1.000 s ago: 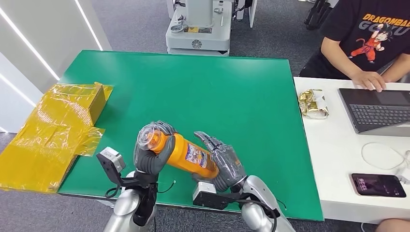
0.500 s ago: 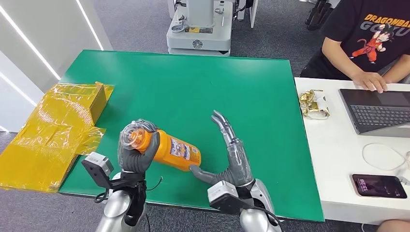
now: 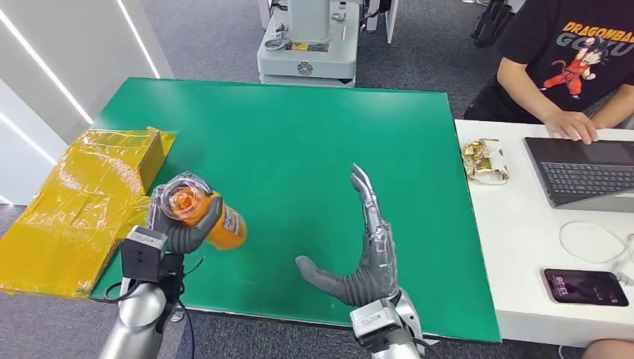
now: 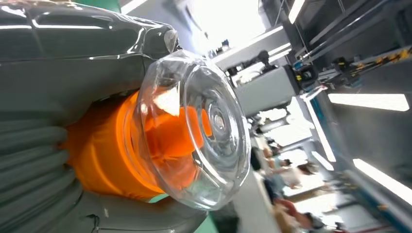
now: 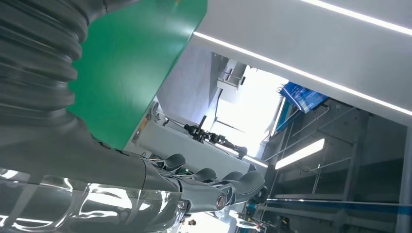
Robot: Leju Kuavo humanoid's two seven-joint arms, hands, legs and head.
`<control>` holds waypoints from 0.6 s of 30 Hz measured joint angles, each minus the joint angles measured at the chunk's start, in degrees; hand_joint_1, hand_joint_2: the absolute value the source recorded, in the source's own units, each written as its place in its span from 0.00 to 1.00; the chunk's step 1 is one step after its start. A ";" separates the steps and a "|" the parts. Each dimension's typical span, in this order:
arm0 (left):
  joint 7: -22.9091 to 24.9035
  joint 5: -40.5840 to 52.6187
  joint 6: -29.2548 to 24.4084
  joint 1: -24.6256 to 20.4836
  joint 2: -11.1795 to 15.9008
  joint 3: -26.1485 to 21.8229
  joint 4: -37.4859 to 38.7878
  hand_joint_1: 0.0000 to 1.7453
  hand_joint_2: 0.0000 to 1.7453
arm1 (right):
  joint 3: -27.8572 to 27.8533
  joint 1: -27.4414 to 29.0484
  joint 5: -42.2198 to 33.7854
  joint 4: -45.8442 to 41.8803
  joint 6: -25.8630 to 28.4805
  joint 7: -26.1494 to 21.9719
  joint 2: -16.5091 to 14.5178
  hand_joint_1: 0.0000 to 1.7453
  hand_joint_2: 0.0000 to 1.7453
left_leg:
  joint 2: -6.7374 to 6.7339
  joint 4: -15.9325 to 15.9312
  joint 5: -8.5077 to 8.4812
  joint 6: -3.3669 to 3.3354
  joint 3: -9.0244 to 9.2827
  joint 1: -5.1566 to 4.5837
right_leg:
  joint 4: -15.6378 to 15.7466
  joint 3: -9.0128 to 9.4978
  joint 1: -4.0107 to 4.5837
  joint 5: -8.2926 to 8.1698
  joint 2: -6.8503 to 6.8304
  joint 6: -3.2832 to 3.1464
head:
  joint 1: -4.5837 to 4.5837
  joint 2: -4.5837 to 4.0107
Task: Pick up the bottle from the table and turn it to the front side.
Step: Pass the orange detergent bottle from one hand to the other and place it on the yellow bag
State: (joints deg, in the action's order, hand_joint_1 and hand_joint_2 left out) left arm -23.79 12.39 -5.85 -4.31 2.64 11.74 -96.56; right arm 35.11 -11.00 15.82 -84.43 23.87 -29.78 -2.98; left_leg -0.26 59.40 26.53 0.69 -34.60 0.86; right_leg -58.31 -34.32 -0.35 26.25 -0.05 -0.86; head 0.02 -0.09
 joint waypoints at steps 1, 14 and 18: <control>0.69 1.70 -0.39 -0.69 1.70 -0.24 0.68 1.00 1.00 | 0.11 0.13 -0.32 -0.20 0.18 -0.16 0.16 0.00 1.00 | 0.00 0.00 -0.01 0.02 0.00 0.02 | -0.01 0.00 0.01 0.00 0.00 0.00 | -0.01 0.00; 6.75 19.10 2.27 -12.54 22.02 1.35 15.29 1.00 1.00 | 0.25 2.89 -0.51 -5.38 -2.05 0.12 1.87 0.00 1.00 | -0.07 0.00 -0.10 0.17 -0.01 0.20 | -0.04 -0.05 0.16 -0.04 0.09 -0.10 | -0.03 0.00; 8.86 26.51 2.17 -16.04 25.80 4.08 19.50 1.00 1.00 | 0.12 3.87 0.32 -7.35 -3.44 0.70 1.90 0.00 1.00 | -0.10 0.00 -0.10 0.18 0.00 0.20 | -0.05 -0.05 0.16 -0.05 0.14 -0.10 | -0.02 0.00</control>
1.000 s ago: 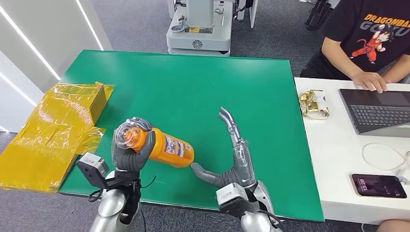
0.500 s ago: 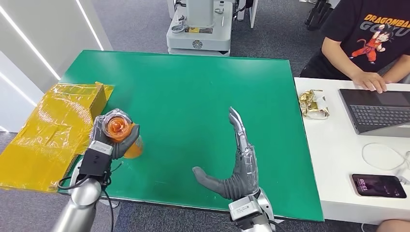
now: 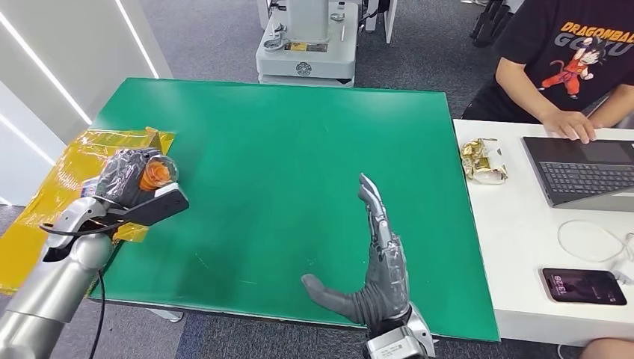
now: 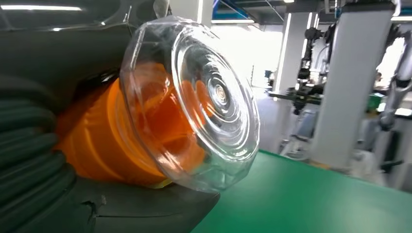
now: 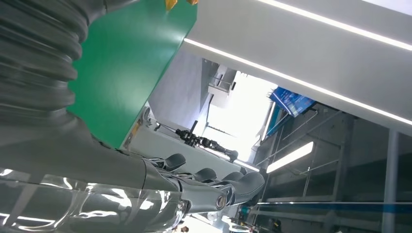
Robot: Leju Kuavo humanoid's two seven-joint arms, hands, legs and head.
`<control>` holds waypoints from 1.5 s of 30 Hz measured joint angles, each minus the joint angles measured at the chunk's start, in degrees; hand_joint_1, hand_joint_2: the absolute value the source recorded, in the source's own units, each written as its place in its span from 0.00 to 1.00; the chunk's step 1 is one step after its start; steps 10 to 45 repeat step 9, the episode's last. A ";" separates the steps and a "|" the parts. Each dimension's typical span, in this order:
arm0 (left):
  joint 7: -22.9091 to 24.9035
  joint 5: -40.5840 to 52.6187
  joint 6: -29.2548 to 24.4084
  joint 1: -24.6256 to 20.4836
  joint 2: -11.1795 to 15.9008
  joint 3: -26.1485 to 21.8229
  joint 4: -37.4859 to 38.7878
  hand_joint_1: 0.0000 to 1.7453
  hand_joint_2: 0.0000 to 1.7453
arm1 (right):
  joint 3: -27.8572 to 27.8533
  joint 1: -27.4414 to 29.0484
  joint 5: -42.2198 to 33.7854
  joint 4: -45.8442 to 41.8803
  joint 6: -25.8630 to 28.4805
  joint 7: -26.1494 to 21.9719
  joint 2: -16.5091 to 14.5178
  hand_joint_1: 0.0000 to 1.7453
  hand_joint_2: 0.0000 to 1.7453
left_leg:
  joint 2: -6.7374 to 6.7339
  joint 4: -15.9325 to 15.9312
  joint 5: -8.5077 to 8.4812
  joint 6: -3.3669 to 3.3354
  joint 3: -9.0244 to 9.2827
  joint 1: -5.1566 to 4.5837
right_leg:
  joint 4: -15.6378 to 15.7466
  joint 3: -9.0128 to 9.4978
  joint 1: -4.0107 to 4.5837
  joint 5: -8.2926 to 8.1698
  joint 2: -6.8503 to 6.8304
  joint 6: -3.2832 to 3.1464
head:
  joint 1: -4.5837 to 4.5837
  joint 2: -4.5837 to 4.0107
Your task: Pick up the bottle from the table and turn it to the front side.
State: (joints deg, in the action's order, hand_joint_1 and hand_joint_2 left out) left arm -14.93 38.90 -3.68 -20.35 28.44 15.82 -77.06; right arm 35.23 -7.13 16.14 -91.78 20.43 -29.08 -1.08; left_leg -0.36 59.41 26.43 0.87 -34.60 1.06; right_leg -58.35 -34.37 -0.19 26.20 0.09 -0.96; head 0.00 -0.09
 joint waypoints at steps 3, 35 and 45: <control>0.46 3.74 -0.31 -1.86 1.89 1.99 2.81 1.00 1.00 | -0.14 0.22 0.13 -0.90 -0.68 0.09 0.01 0.00 1.00 | 0.01 0.00 0.00 0.00 0.00 0.00 | 0.00 0.00 0.00 0.00 -0.01 0.00 | -0.01 0.00; 0.07 9.42 -1.02 -4.89 2.71 5.55 9.86 1.00 1.00 | -0.41 0.24 0.15 -1.54 -1.56 -0.28 -0.01 0.00 1.00 | 0.01 0.00 0.00 0.00 0.00 -0.01 | 0.00 0.02 0.00 0.00 -0.01 0.00 | -0.01 0.00; 0.07 9.42 -1.02 -4.89 2.71 5.55 9.86 1.00 1.00 | -0.41 0.24 0.15 -1.54 -1.56 -0.28 -0.01 0.00 1.00 | 0.01 0.00 0.00 0.00 0.00 -0.01 | 0.00 0.02 0.00 0.00 -0.01 0.00 | -0.01 0.00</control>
